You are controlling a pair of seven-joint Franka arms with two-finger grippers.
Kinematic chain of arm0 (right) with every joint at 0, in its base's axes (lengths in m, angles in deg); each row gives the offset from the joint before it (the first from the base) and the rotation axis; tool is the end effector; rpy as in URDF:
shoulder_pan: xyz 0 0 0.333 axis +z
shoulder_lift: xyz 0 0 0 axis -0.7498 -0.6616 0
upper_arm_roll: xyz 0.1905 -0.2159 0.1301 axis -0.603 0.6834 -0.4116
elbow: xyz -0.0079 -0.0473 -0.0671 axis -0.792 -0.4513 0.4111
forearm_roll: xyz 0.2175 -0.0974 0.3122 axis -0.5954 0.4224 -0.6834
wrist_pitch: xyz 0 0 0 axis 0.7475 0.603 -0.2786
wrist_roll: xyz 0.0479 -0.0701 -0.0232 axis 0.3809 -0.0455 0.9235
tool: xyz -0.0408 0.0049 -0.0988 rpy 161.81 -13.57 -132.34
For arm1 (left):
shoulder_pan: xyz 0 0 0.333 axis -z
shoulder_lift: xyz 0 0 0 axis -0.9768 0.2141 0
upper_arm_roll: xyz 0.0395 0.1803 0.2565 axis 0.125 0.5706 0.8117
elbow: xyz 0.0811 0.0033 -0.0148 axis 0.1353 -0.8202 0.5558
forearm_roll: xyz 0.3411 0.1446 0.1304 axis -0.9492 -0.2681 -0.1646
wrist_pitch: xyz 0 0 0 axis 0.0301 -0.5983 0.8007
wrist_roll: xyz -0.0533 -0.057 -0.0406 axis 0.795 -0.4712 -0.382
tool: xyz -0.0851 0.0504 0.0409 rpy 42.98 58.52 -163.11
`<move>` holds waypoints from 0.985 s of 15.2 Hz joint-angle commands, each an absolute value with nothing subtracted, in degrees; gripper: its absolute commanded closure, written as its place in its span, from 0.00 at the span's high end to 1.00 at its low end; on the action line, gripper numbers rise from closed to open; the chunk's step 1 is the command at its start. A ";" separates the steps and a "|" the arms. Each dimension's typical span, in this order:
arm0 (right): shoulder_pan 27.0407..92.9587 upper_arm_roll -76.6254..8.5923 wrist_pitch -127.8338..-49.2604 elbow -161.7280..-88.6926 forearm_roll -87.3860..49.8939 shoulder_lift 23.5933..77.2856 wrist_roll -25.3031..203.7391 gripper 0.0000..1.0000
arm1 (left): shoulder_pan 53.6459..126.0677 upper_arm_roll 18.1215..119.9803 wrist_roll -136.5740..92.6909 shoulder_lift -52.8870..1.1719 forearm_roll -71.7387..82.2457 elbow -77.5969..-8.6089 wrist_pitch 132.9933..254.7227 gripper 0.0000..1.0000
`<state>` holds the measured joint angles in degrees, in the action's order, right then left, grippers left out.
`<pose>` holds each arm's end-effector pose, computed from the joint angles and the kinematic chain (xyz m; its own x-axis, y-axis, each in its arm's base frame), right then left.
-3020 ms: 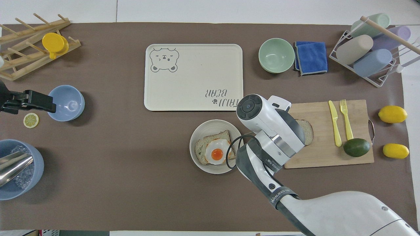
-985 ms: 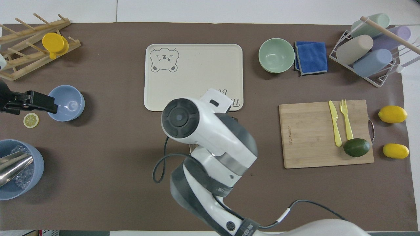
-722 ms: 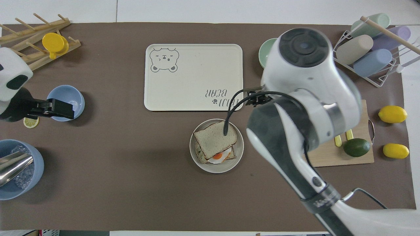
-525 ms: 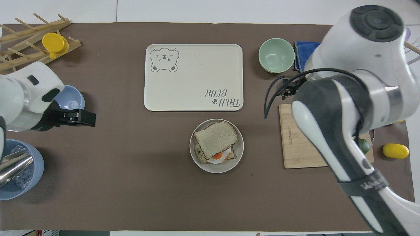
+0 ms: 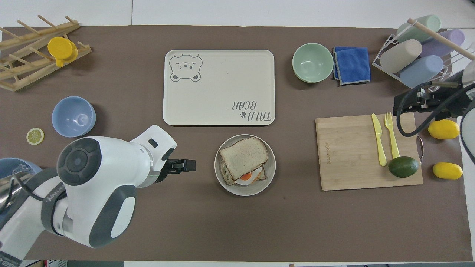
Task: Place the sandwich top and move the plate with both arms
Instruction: 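Reach the left gripper to the plate rim and grasp it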
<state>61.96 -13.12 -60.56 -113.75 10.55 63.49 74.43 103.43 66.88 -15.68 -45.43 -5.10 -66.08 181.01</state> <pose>0.5617 0.0017 0.5858 0.9887 -0.1224 -0.0865 -0.1231 -0.9924 -0.0032 0.4153 -0.2612 0.4199 0.9990 -0.0197 -0.0404 -0.0112 -0.9795 0.2013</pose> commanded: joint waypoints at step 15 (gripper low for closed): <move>54.73 -16.00 -58.66 -121.13 12.11 67.63 83.68 1.00 | 113.68 67.86 -15.32 -32.58 7.54 -70.57 201.81 0.58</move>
